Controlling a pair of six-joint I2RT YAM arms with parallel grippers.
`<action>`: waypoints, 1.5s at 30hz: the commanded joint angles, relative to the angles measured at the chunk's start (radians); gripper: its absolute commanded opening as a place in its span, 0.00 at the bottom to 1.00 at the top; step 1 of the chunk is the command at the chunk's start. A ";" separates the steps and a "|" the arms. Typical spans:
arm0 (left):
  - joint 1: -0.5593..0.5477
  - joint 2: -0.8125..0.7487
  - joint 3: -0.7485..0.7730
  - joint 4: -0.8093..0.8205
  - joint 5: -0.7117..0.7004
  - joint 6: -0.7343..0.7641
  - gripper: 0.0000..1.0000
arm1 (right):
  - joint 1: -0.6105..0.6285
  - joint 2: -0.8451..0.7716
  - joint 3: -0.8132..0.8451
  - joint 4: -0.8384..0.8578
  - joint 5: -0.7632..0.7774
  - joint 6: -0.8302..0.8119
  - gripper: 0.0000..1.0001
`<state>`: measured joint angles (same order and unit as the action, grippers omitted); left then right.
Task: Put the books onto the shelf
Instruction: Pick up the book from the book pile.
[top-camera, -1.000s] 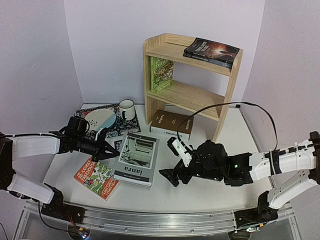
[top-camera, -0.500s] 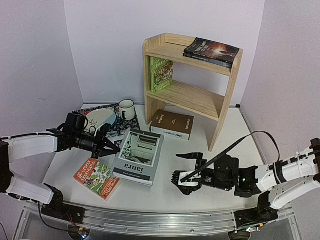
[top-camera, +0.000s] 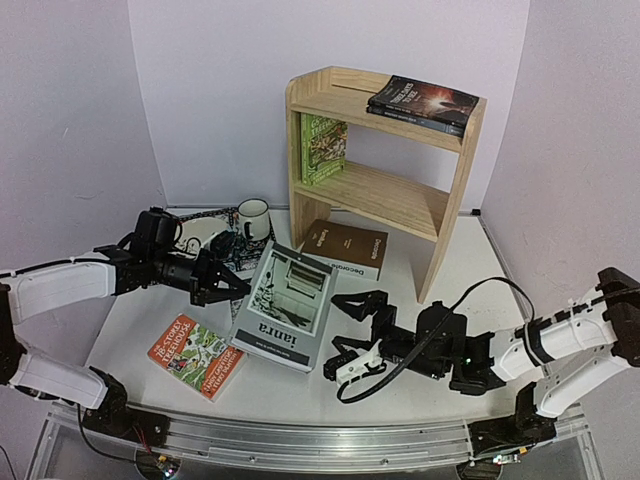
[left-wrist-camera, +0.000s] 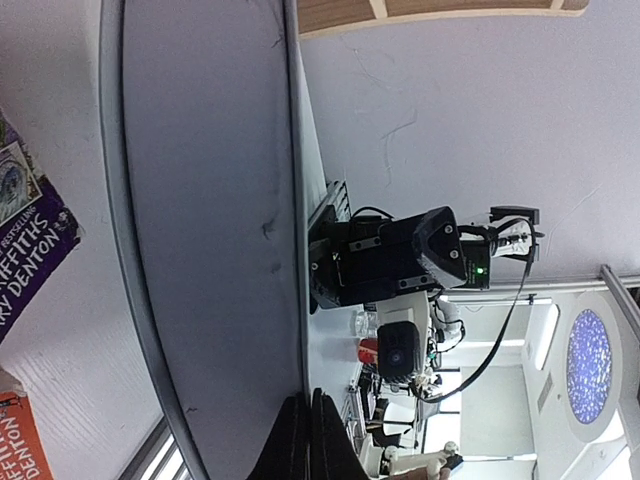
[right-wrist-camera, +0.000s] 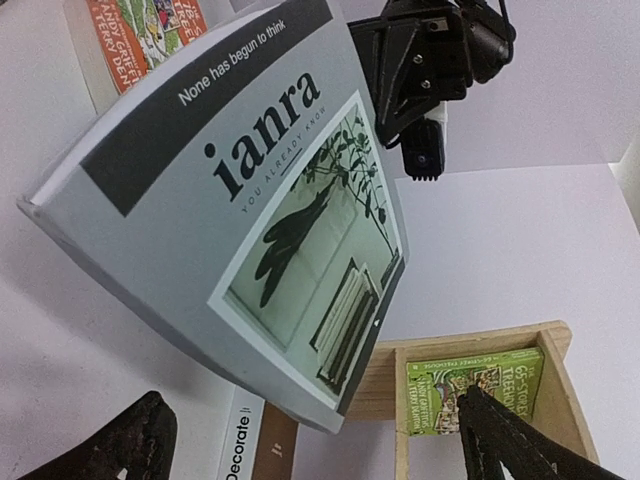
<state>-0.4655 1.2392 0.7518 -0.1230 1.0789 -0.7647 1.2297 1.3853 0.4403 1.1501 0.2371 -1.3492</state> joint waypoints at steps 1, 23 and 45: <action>-0.027 0.004 0.060 0.034 0.036 0.008 0.04 | 0.005 0.032 0.037 0.127 0.021 -0.140 0.98; -0.029 0.081 0.000 0.034 -0.006 0.046 0.00 | 0.005 0.050 -0.082 0.106 0.101 0.018 0.98; -0.028 -0.084 0.119 0.037 0.047 -0.083 0.00 | 0.005 0.066 -0.042 0.300 0.038 -0.139 0.98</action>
<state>-0.4927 1.2001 0.7973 -0.1296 1.0814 -0.8109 1.2297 1.4418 0.3539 1.2721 0.2971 -1.4256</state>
